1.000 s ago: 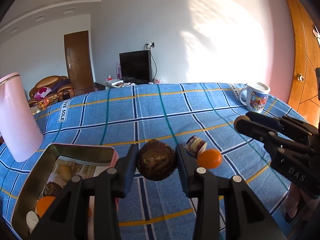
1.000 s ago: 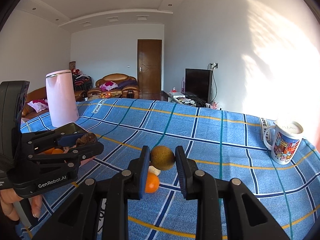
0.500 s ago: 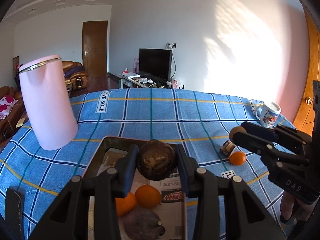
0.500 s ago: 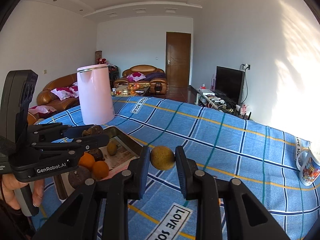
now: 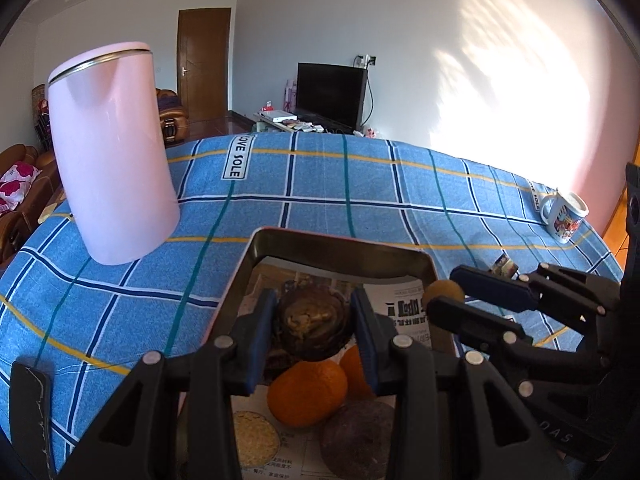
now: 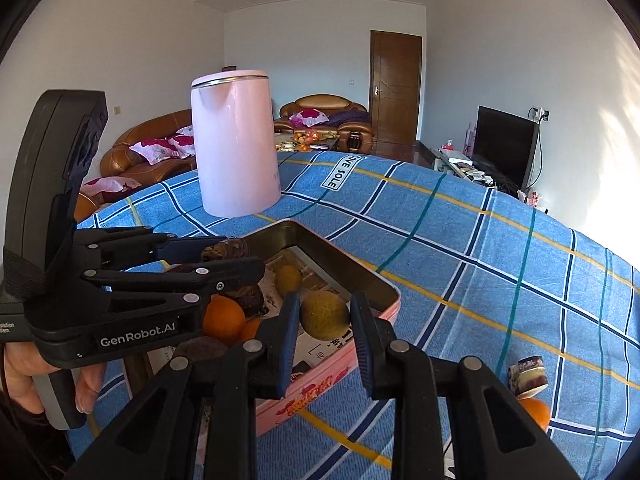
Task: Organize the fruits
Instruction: 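Open both tools to drop the two fruits into the pink tin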
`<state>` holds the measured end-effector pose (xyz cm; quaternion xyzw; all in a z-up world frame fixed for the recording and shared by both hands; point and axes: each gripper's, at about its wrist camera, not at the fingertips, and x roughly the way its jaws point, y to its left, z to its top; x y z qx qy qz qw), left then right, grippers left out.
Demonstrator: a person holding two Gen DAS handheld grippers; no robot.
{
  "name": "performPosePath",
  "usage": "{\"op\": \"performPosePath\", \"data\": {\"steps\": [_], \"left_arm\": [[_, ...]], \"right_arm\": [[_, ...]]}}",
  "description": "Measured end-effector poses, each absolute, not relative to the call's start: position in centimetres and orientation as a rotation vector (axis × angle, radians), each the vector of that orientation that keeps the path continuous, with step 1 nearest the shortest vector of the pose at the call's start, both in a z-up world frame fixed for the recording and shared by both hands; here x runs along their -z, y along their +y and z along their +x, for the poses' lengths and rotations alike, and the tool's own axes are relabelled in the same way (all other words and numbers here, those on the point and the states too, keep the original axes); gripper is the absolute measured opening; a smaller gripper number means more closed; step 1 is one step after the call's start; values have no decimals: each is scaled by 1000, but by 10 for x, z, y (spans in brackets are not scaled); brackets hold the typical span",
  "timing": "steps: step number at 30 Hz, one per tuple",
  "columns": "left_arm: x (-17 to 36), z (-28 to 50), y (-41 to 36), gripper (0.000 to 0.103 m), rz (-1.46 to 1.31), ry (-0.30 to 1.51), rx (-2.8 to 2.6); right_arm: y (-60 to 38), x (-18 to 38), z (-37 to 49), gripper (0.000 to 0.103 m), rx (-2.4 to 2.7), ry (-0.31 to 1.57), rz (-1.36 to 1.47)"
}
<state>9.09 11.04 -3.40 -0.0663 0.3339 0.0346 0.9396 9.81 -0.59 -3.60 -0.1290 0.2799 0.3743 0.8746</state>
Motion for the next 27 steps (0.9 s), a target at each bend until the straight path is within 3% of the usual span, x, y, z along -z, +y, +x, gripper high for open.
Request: {"op": "performPosePath", "data": {"steps": [9,11,15,20,24,27], "left_arm": [[39,91,117,43,-142,697,-101],[36,90,117,49,-150,689,-95],[27,85,115,71,-151,654,-116],[16,80,103,71,-147,625,-103],[7,78,77,80,-116,596,-69],[5,82,54,80,-93,593,-28]], "right_arm": [[6,47,100,28,-790,617,-274],[4,45,99,29,-795,616,-265],[-6,40,99,41,-793,600,-232],[-36,31,95,42,-738,566,-242],[-92,28,106,47,-597,561,-264],[-143,29,126,47,-450,592,-225]]}}
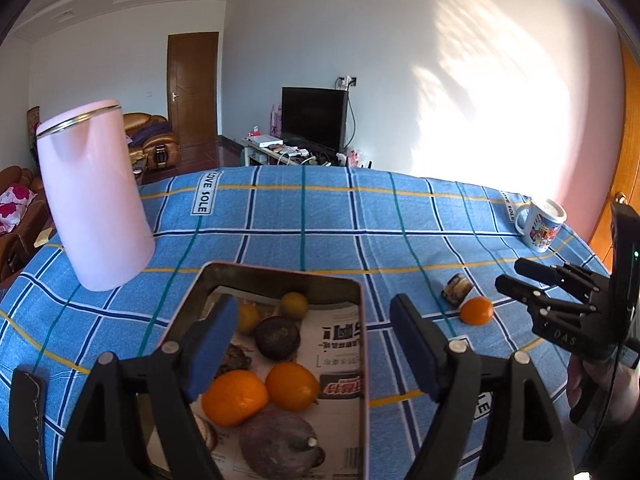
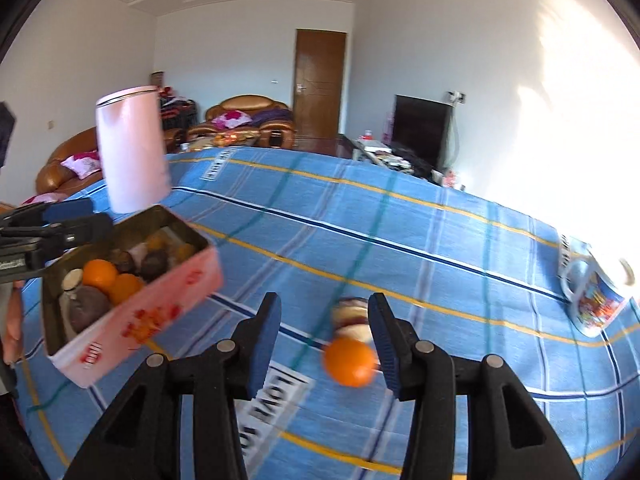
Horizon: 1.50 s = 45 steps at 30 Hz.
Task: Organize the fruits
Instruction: 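Open both tools to drop the two fruits into the pink tin, then grasp an orange with right tool while left tool moves to a cake roll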
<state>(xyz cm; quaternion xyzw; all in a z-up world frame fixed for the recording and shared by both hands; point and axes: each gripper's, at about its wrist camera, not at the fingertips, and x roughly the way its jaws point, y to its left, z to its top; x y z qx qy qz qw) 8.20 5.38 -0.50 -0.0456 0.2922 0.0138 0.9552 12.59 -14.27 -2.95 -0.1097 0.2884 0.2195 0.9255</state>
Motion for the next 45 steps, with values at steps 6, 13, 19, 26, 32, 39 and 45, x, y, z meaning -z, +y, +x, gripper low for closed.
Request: {"op": "performPosePath", "data": {"steps": [6,13,19,26,32,39,45], "left_arm": [[6,91,14,80,-37,609,29],[10,101,-5,85,9,637,39],[13,111,-10,91,13,658,39],[20,126,-22,91,15,693,47],[23,144,-52,91,52,733,90],[47,178,-84,90,57,813,139],[64,204,-93,84,36,866,154]], "right_arm": [[-178,42,149,47,-431,695,-160],[-149,61,160,47,-507,787,-189],[-143,73,168,47,-534,844,-189],[-147,74,165,39,-545,834,-183],[-183,62,169,39,-383,760,-151],[-219,58,182,39,-299,755,-50],[-221,55,179,39,-296,729,-33]]}}
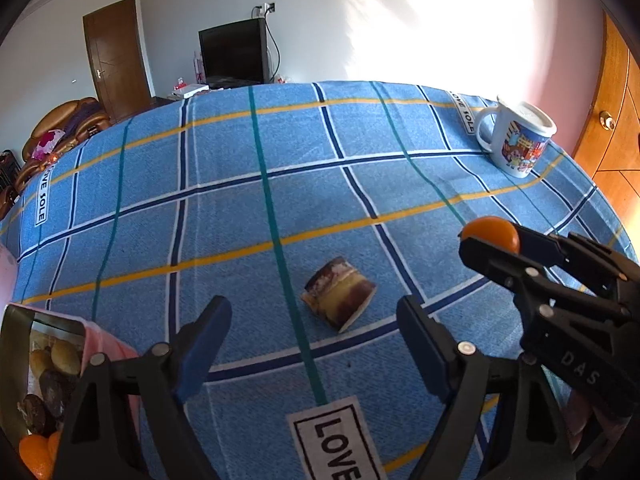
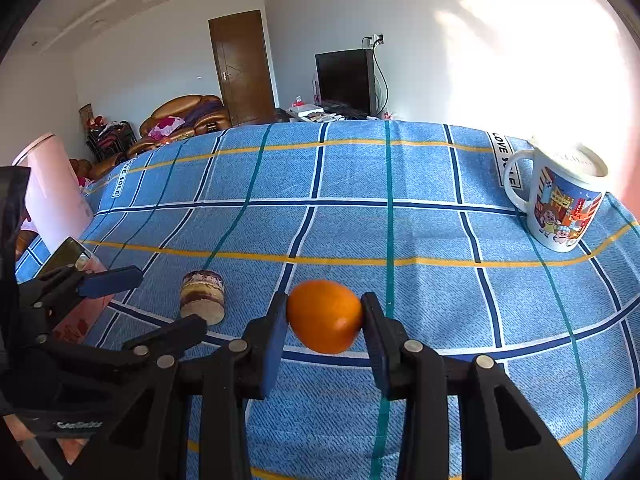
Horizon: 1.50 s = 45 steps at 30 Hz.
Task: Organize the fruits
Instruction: 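Grasp an orange with right tool while left tool moves to a cake roll, then close the left tool on the cake roll and lift it, then hold the cake roll and orange raised and turn toward the pink tin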
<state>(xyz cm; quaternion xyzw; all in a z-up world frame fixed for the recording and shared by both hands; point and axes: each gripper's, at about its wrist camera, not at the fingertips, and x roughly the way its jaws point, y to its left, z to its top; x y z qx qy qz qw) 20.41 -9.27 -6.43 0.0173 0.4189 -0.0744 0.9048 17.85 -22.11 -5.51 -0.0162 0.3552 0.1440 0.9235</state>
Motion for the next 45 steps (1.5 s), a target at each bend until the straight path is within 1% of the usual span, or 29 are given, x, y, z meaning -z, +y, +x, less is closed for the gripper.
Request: {"op": "performPosePath", "data": {"steps": [1,4,5,7,8,45], "left_arm": [[66,208,-93,81,25,875,163],[73,214,-95,70,13,897,179],[75,215,-95,60,13,901,189],[75,214,-95,50,6,897,207],[74,213,-95,42,-3,894,226],[46,169,-79,42,-27,656,166]], "right_arm": [[-221,55,179,39,-295,727,-31],[-222,55,180,39,-298,731,-26],[-222,55,179,39,-298,730,-27],[-222,55,178,39,-301,730,-25],[-222,55,178,39,-303,731,-23],[-219,33,143,39,-356,528,-51]]}}
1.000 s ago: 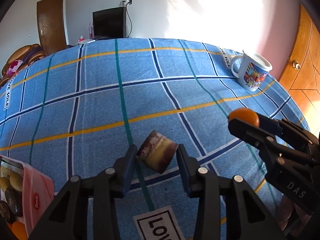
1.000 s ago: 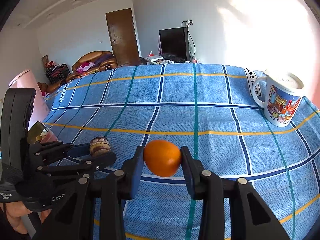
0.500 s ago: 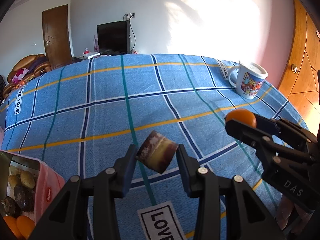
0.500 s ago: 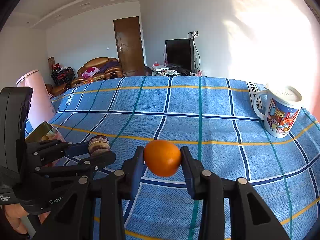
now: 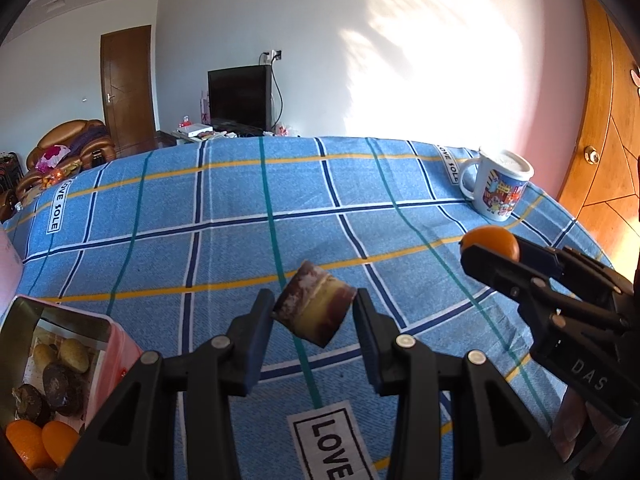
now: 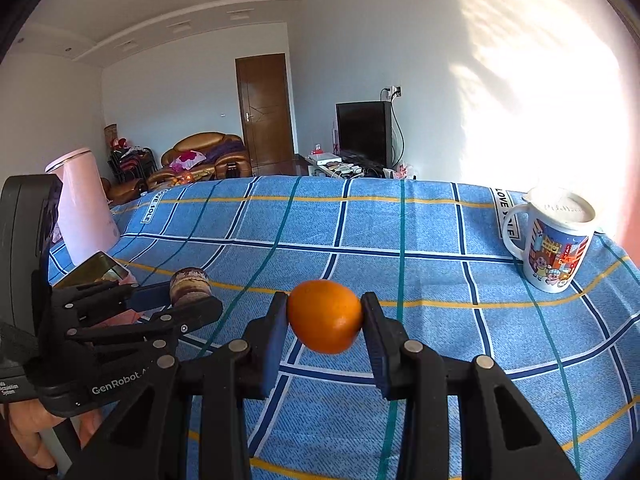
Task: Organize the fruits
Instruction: 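Hold the cake roll and orange raised and turn toward the pink tin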
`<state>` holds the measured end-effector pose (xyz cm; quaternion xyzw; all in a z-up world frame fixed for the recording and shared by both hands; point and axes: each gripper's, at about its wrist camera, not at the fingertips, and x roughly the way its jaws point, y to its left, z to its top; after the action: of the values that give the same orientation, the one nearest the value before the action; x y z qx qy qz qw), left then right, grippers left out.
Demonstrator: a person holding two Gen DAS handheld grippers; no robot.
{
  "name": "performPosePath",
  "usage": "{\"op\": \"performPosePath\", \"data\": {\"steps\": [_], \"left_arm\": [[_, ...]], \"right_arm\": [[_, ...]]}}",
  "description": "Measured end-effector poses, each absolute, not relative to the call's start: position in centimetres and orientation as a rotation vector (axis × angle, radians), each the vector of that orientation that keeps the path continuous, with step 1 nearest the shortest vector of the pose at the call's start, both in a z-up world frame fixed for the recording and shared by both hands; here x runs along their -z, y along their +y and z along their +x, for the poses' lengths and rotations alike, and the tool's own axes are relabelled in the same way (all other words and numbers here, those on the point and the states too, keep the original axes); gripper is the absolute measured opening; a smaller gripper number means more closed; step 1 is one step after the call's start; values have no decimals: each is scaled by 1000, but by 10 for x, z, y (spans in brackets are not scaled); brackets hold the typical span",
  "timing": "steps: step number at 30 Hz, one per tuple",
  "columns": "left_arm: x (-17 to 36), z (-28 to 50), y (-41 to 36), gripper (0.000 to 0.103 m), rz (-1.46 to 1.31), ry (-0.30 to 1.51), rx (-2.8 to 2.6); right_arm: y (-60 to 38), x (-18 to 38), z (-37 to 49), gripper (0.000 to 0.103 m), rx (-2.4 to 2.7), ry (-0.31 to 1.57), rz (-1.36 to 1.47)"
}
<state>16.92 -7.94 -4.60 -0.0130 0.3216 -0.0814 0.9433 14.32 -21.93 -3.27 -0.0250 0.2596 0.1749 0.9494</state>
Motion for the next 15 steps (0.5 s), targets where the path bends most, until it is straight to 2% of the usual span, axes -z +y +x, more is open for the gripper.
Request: {"op": "performPosePath", "data": {"steps": [15], "left_arm": [[38,154,-84,42,20,574,140]], "right_arm": [[-220,28,133,39,-362,473,-51]]}}
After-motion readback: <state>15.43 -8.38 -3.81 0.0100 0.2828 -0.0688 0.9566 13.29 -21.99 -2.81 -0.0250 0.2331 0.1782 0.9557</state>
